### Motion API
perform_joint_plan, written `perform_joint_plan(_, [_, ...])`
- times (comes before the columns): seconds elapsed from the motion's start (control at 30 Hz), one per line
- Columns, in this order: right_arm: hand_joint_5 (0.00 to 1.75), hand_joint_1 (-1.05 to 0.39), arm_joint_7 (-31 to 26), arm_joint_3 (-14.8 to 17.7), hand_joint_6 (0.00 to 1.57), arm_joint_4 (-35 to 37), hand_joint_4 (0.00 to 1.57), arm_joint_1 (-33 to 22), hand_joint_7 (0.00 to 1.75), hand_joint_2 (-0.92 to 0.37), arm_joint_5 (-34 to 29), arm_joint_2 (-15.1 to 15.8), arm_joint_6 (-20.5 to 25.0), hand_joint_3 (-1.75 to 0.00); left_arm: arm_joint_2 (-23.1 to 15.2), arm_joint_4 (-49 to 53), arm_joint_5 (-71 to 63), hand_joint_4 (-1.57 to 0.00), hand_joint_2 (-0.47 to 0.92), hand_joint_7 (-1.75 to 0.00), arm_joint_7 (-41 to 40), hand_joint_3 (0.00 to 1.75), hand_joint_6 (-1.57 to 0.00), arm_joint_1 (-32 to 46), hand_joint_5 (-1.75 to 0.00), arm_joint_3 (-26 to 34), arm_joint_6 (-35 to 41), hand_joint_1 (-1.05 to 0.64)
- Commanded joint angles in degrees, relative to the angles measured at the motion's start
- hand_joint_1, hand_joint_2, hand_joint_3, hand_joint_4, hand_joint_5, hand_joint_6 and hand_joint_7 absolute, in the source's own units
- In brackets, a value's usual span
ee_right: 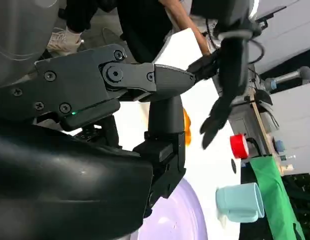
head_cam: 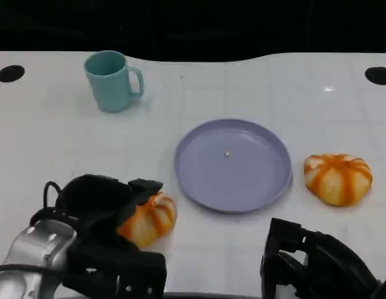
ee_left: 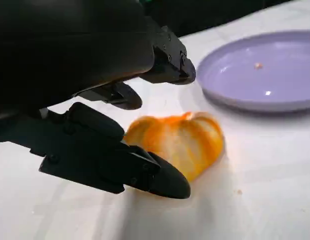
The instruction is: Grasp the bread from the table and place it into the plate.
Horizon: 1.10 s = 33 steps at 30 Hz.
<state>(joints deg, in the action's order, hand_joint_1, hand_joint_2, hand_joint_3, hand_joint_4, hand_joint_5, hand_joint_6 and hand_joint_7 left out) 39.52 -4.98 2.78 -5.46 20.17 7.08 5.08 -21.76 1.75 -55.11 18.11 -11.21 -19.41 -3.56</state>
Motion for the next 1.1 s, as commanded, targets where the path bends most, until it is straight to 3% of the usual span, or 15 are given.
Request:
perform_joint_plan(0.03, [1.75, -0.48, -0.38, 0.07, 0.43, -1.32, 0.59, -0.44, 1.68, -0.92, -0.28, 0.88, 0.11, -0.42, 0.8, 6.99, 0.61, -0.5, 0.91, -0.02, -0.43, 0.01, -0.34, -3.53, -0.11, -2.65, 1.75, -0.7])
perform_joint_plan(0.27, [1.75, -0.48, -0.26, 0.18, 0.44, -0.97, 0.6, -0.31, 1.67, -0.92, -0.32, 0.72, -0.24, -0.41, 2.35, 19.84, 2.17, -0.61, 0.92, -0.05, -9.32, 0.01, -0.46, -7.13, -0.17, -5.63, 0.04, -0.54])
perform_joint_plan(0.3, [1.75, -0.48, -0.18, 0.19, 0.44, -0.91, 0.6, -0.27, 1.66, -0.92, -0.33, 0.77, -0.23, -0.41, 2.36, 21.55, 2.55, -0.57, 0.92, -0.06, -11.35, 0.07, -0.56, -7.53, -0.59, -5.86, -0.93, -0.47])
perform_joint_plan(0.37, [1.75, -0.48, -0.12, 0.23, 0.45, -0.93, 0.61, -0.3, 1.66, -0.92, -0.33, 0.81, -0.29, -0.41, 2.0, 24.76, 2.98, -0.48, 0.92, -0.09, -15.83, 0.16, -0.69, -8.35, -1.16, -6.43, -3.4, -0.41])
perform_joint_plan(0.4, [1.75, -0.48, -0.12, 0.27, 0.45, -0.95, 0.61, -0.35, 1.66, -0.92, -0.3, 0.81, -0.33, -0.41, 1.75, 25.84, 3.2, -0.59, 0.92, -0.2, -17.43, 0.31, -0.85, -8.66, -1.29, -6.7, -4.4, -0.37])
perform_joint_plan(0.47, [1.75, -0.48, -0.24, 0.32, 0.45, -1.12, 0.6, -0.43, 1.65, -0.92, -0.23, 0.81, -0.09, -0.41, 1.34, 27.14, 3.67, -0.7, 0.92, -0.3, -19.39, 0.42, -0.96, -9.07, -1.36, -7.13, -5.64, -0.34])
perform_joint_plan(0.5, [1.75, -0.48, -0.33, 0.34, 0.45, -1.34, 0.6, -0.5, 1.65, -0.92, -0.18, 0.89, 0.22, -0.41, 1.14, 27.41, 3.81, -0.72, 0.92, -0.45, -20.44, 0.45, -0.97, -9.1, -1.45, -7.26, -6.18, -0.34])
perform_joint_plan(0.63, [1.75, -0.47, -0.2, 0.36, 0.45, -1.57, 0.6, -0.64, 1.65, -0.92, -0.22, 1.05, 0.03, -0.41, 0.74, 27.64, 4.54, -0.74, 0.92, -1.01, -24.16, 0.51, -0.81, -8.86, -1.68, -7.35, -7.82, -0.34])
perform_joint_plan(0.67, [1.75, -0.47, -0.17, 0.36, 0.45, -1.54, 0.6, -0.64, 1.65, -0.92, -0.24, 1.06, -0.04, -0.41, 0.7, 27.57, 4.75, -0.74, 0.92, -1.17, -24.75, 0.54, -0.75, -8.78, -1.72, -7.32, -8.04, -0.35])
perform_joint_plan(0.73, [1.75, -0.48, -0.05, 0.35, 0.45, -1.23, 0.6, -0.67, 1.65, -0.92, -0.32, 1.08, -0.26, -0.41, 0.56, 26.8, 5.43, -0.74, 0.92, -1.25, -25.63, 0.55, -0.7, -8.43, -1.74, -7.1, -8.54, -0.35])
perform_joint_plan(0.83, [1.75, -0.48, 0.05, 0.35, 0.45, -1.17, 0.6, -0.85, 1.65, -0.92, -0.2, 1.04, -0.31, -0.41, -0.06, 24.65, 6.48, -0.72, 0.92, -1.12, -26.87, 0.56, -0.72, -8.03, -1.73, -6.63, -9.5, -0.35])
perform_joint_plan(0.97, [1.75, -0.48, 0.0, 0.22, 0.44, -1.22, 0.61, -1.02, 1.66, -0.92, -0.42, 0.96, -0.62, -0.42, -0.68, 22.39, 6.24, -0.72, 0.92, -1.09, -29.29, 0.47, -0.74, -8.16, -1.75, -5.77, -9.74, -0.35])
perform_joint_plan(1.03, [1.75, -0.5, -0.23, 0.22, 0.45, -1.26, 0.61, -1.01, 1.66, -0.92, -0.35, 0.79, -0.38, -0.41, -0.56, 21.98, 4.83, -0.75, 0.92, -1.17, -31.97, 0.41, -0.74, -8.47, -1.75, -5.55, -8.82, -0.36])
perform_joint_plan(1.07, [1.75, -0.5, -0.28, 0.23, 0.45, -1.24, 0.61, -1.02, 1.66, -0.92, -0.24, 0.67, -0.24, -0.41, -0.23, 21.85, 4.11, -0.76, 0.92, -1.27, -33.63, 0.39, -0.7, -8.69, -1.75, -5.34, -7.87, -0.36])
perform_joint_plan(1.1, [1.75, -0.5, -0.3, 0.23, 0.45, -1.21, 0.61, -1.03, 1.66, -0.92, -0.15, 0.6, -0.16, -0.41, -0.01, 21.78, 3.71, -0.78, 0.92, -1.49, -34.66, 0.35, -0.62, -8.82, -1.75, -5.24, -7.18, -0.35])
